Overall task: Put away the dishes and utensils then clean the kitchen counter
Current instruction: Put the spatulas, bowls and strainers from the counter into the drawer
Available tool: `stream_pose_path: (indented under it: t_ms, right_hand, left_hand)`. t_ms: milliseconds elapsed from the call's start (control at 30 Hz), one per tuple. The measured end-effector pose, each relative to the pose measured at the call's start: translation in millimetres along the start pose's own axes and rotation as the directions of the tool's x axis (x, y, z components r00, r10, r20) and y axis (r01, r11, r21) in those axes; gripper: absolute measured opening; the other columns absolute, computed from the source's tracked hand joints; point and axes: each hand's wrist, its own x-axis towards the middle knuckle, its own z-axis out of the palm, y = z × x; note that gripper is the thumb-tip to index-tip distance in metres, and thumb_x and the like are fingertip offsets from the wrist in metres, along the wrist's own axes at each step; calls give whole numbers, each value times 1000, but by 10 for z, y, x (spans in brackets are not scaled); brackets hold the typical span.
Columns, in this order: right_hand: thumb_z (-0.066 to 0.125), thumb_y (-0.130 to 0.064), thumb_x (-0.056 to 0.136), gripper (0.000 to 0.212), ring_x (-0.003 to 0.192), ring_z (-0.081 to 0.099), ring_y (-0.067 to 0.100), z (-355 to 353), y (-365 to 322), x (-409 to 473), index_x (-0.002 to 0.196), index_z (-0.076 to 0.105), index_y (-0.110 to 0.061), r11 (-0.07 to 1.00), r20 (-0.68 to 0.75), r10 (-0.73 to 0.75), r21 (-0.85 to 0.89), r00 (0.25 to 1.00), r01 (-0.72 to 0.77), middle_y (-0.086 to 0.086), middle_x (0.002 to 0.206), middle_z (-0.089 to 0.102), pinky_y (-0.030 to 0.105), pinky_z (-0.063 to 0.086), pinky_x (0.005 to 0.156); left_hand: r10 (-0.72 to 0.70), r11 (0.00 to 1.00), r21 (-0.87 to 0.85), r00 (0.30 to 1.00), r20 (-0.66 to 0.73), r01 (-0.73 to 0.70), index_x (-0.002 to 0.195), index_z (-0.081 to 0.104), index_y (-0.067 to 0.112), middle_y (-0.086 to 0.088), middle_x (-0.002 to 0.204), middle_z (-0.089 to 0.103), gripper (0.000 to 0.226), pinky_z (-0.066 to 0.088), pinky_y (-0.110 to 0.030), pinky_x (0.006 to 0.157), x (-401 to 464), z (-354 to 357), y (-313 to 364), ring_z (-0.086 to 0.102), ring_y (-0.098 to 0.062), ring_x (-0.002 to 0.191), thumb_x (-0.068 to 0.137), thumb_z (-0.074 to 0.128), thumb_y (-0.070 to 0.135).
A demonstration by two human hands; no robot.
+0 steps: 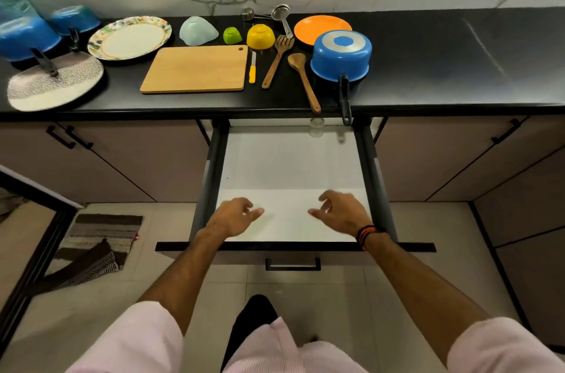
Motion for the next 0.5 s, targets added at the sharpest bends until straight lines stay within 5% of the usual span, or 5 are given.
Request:
stream_pose_path:
  t_ms: [233, 500]
  right_hand:
    - [68, -35, 88, 38, 97, 65, 19, -704, -540, 1107, 122, 59, -20, 990, -192, 28, 142, 981, 0, -4, 101, 70, 39, 55, 89]
    - [67, -27, 86, 23, 87, 65, 23, -1290, -1003, 2379, 104, 60, -16, 998, -384, 49, -23, 922, -63, 1, 93, 68, 34, 51, 72]
  left_hand:
    - [48, 997, -44, 980, -193, -57, 126, 59, 11, -4, 123, 66, 53, 46, -32, 95, 1089, -770, 482, 61, -22, 113, 91, 61, 50]
    - [125, 990, -30, 945, -301, -141, 123, 57, 9, -9, 111, 65, 45, 48, -34, 86, 2539, -1624, 1050, 62, -26, 104, 91, 66, 39]
